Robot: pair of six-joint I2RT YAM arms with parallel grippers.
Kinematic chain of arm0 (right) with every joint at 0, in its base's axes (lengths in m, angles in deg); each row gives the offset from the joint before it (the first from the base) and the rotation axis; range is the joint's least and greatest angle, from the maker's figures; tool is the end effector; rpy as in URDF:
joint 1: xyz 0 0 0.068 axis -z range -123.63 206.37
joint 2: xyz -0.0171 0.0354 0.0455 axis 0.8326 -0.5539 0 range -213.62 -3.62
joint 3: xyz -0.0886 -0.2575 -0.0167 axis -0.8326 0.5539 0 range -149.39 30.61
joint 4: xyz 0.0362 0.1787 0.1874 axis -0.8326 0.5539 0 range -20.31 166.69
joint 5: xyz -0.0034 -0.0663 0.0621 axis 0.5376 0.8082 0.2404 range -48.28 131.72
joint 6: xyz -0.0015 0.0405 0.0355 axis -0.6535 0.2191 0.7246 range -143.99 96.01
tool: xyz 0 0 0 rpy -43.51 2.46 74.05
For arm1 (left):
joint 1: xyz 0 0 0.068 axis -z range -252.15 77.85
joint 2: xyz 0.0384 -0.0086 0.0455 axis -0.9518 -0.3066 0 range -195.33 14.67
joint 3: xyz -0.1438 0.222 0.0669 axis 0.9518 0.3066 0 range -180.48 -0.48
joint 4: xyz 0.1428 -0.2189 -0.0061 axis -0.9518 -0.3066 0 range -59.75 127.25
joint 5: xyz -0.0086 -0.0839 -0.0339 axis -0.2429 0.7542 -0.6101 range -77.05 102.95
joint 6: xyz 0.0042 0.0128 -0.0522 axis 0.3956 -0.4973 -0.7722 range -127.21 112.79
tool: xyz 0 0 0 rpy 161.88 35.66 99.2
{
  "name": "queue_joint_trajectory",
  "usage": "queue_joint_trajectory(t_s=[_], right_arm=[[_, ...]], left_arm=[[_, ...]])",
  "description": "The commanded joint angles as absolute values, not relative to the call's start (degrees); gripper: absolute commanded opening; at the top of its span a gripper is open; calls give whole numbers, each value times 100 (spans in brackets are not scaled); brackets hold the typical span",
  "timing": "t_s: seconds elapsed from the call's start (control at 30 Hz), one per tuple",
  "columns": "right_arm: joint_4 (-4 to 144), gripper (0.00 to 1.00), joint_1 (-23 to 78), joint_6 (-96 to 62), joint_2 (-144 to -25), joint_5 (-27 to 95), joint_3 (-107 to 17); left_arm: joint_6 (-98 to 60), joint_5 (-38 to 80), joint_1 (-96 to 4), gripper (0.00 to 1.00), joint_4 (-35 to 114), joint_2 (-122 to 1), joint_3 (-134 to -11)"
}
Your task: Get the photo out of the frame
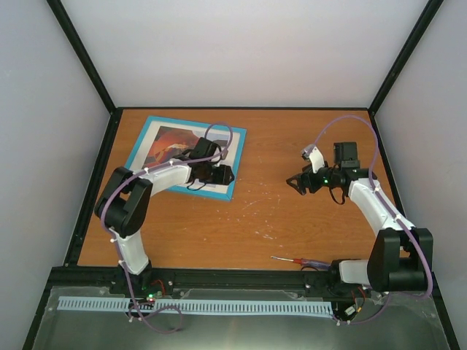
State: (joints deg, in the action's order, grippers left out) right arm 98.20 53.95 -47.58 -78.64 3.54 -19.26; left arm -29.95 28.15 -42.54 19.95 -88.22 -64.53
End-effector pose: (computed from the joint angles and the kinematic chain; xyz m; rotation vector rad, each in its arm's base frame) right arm 0.2583 0.0328 0.2365 -0.7818 2.2103 0.6519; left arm 0.3151 -0.1898 0.1740 0.2657 2.6351 -0.6722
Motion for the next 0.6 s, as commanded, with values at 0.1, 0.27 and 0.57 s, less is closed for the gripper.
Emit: queue_joint_trajectory(t_s=[0.1,0.27,0.57], right_arm=[[9828,88,5320,-4939,-7916,264,-1861],[9856,88,5320,-4939,-7959,217,-1896],[9865,88,5319,-4908,-7946,201,-1895]], left_arm=[[-2819,2918,-4025,58,2116,-9332,-6967],[-2864,2977,-3869,58,2157,-9511,-7045],[-3001,3191,-3243,57,2318,-10077,-7388]])
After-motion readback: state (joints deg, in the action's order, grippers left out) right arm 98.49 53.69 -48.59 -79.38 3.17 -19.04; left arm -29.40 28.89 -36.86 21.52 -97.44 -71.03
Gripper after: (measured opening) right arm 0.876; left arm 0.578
